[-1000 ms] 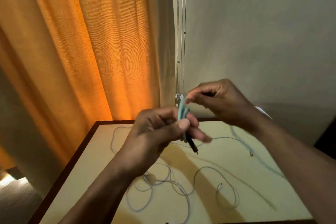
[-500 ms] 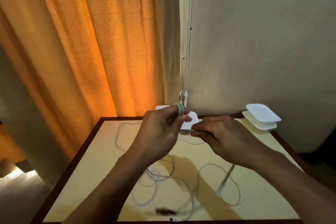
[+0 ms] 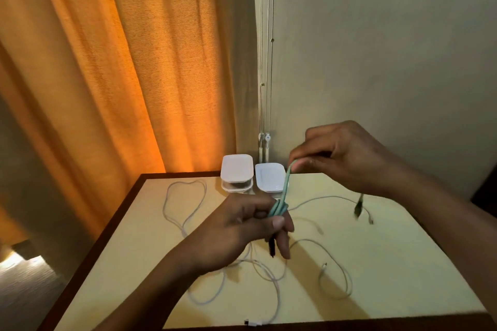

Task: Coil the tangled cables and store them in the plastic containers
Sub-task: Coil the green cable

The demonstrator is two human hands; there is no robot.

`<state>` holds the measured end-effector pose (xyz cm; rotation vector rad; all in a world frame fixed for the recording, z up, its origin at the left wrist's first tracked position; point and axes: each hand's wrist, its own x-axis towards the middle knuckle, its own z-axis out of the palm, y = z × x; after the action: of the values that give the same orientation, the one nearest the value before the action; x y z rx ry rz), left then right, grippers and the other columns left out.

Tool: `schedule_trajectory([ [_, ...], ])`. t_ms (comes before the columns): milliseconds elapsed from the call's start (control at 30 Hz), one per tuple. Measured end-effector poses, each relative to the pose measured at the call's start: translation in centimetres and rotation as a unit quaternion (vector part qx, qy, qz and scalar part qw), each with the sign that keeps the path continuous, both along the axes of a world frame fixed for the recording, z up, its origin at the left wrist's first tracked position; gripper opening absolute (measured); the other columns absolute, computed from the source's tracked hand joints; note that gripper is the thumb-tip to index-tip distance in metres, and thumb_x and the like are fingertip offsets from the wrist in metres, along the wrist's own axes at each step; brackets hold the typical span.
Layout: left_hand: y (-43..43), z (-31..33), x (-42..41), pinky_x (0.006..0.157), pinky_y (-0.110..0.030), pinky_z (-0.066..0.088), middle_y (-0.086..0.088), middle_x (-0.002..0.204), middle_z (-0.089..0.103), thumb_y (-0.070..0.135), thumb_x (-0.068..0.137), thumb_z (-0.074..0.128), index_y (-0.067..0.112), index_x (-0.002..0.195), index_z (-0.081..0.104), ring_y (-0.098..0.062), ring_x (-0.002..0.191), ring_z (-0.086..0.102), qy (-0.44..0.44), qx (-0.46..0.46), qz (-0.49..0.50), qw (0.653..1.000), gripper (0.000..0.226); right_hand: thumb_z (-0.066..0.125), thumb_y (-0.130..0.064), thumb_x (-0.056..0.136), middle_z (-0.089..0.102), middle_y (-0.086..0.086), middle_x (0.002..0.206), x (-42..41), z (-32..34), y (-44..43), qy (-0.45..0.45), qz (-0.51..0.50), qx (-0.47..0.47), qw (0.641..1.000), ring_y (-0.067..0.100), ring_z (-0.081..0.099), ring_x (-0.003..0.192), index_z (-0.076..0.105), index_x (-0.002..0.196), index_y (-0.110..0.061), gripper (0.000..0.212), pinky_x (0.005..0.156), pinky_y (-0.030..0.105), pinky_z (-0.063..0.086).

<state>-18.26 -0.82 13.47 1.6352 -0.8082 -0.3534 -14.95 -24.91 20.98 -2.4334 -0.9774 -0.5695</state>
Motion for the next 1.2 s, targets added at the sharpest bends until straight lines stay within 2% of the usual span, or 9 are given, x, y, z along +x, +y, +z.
schedule_trajectory([
  [67,-0.4,0.6,-0.8,0.093,-0.064,0.051,-0.02,0.088,0.074,0.012,0.104,0.052,0.0,0.101,0.066,-0.039,0.089,0.072,0.031,-0.094,-0.034,0.995,0.019,0.07,-0.037,0.085,0.065,-0.019,0.074,0.2,-0.4,0.3,0.104,0.01,0.104,0.989,0.005,0.065,0.073,0.082,0.096,-0.022,0.023,0.069,0.021,0.052],
  [167,-1.1,2.0,-1.5,0.087,-0.047,0.057,-0.018,0.096,0.076,0.018,0.102,0.058,0.006,0.106,0.07,-0.041,0.1,0.073,0.061,-0.256,-0.053,0.963,0.018,0.066,-0.035,0.087,0.073,-0.014,0.082,0.1,-2.1,1.8,0.168,0.033,0.181,0.968,0.009,0.07,0.081,0.08,0.095,-0.027,0.018,0.08,0.04,0.059],
  [367,-2.3,3.9,-0.4,0.095,-0.035,0.057,-0.022,0.115,0.074,0.018,0.093,0.06,0.006,0.112,0.073,-0.033,0.118,0.069,0.026,-0.398,0.1,0.912,0.026,0.06,-0.026,0.099,0.052,-0.016,0.061,-2.0,-6.0,5.2,0.163,0.038,0.225,0.96,0.0,0.048,0.06,0.077,0.087,-0.02,0.022,0.06,0.017,0.037],
  [500,-2.5,3.1,1.3,0.101,-0.04,0.054,-0.005,0.114,0.078,0.02,0.097,0.061,0.012,0.119,0.07,-0.021,0.117,0.07,-0.078,-0.298,0.258,0.916,0.025,0.06,-0.033,0.101,0.054,-0.015,0.062,-2.4,-7.2,5.4,0.129,-0.034,0.179,0.975,0.007,0.05,0.062,0.074,0.09,-0.037,0.018,0.057,0.02,0.035],
  [600,-2.3,2.3,2.1,0.093,-0.026,0.057,0.005,0.106,0.079,0.012,0.101,0.061,0.01,0.12,0.072,-0.009,0.108,0.072,-0.145,-0.204,0.309,0.917,0.022,0.061,-0.033,0.101,0.055,-0.012,0.06,-2.6,-7.2,4.4,0.097,-0.054,0.121,0.986,0.012,0.049,0.06,0.076,0.088,-0.028,0.02,0.055,0.02,0.035],
  [767,-0.8,-0.6,4.1,0.072,-0.036,0.054,0.011,0.086,0.073,0.035,0.101,0.057,0.014,0.091,0.072,-0.007,0.079,0.067,-0.315,0.109,0.302,0.893,0.027,0.041,-0.055,0.096,0.057,-0.011,0.066,-2.6,-5.3,1.6,0.001,-0.096,-0.053,0.994,0.009,0.049,0.063,0.07,0.081,-0.023,0.045,0.058,0.04,0.048],
  [933,0.4,-2.3,4.1,0.066,-0.029,0.048,0.003,0.075,0.073,0.04,0.103,0.059,0.017,0.084,0.073,-0.011,0.071,0.066,-0.164,0.158,0.176,0.958,0.032,0.059,-0.047,0.096,0.062,-0.015,0.078,-2.0,-1.8,-0.2,-0.05,-0.101,-0.116,0.987,0.013,0.059,0.072,0.076,0.094,-0.034,0.021,0.06,0.035,0.05],
  [1067,-1.1,-2.1,1.7,0.085,-0.042,0.057,-0.022,0.073,0.07,0.006,0.102,0.059,0.0,0.089,0.067,-0.036,0.075,0.069,0.0,-0.012,0.058,0.998,0.016,0.072,-0.036,0.091,0.058,-0.024,0.072,-0.1,-0.2,-0.3,-0.037,-0.063,-0.037,0.997,0.0,0.056,0.067,0.08,0.095,-0.033,0.01,0.061,0.03,0.048],
  [1200,-2.2,-0.6,-0.3,0.092,-0.047,0.054,-0.014,0.071,0.063,0.012,0.097,0.056,0.005,0.092,0.067,-0.033,0.07,0.068,0.07,-0.232,0.002,0.97,0.014,0.071,-0.031,0.087,0.07,-0.018,0.077,1.0,-1.9,0.6,0.103,-0.032,0.146,0.983,-0.004,0.062,0.071,0.079,0.094,-0.027,0.011,0.066,0.008,0.043],
])
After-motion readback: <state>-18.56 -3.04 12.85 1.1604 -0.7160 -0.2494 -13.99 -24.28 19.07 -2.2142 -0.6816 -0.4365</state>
